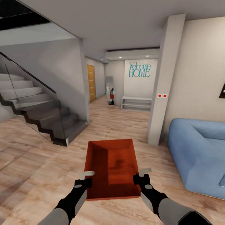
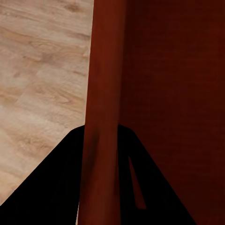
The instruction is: Move the two storage containers from the living room to the garage. In the garage, place one container on the floor and stack the other container on top of it (either order is fine).
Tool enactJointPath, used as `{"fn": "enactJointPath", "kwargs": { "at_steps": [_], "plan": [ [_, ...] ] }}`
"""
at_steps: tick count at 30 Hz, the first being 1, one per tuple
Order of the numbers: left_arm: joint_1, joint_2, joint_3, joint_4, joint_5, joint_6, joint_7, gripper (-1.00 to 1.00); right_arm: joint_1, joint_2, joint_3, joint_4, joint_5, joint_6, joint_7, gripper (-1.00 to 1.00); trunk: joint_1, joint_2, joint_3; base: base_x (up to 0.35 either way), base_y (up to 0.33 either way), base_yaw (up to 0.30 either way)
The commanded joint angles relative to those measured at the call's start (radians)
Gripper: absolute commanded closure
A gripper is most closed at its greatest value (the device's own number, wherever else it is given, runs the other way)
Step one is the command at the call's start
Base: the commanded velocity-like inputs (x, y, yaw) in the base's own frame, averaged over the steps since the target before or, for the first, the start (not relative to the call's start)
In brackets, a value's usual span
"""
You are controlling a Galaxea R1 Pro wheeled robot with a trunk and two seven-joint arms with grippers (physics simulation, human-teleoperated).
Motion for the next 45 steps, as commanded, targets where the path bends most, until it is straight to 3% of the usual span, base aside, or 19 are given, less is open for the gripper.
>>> {"fn": "enactJointPath", "kwargs": {
  "at_steps": [1,45],
  "plan": [
    [0.000,0.028,0.019,-0.006,-0.015,-0.004,0.062,1.00,-0.001,0.000,-0.043,0.000,-0.047,0.001,0.000,1.00,0.001,-0.001,-0.001,0.323,0.000,0.000],
    [0.000,0.028,0.019,-0.006,-0.015,-0.005,0.062,1.00,-0.001,0.000,-0.043,0.000,-0.047,0.002,0.000,1.00,0.001,-0.001,-0.001,0.323,0.000,0.000]
  ]
}}
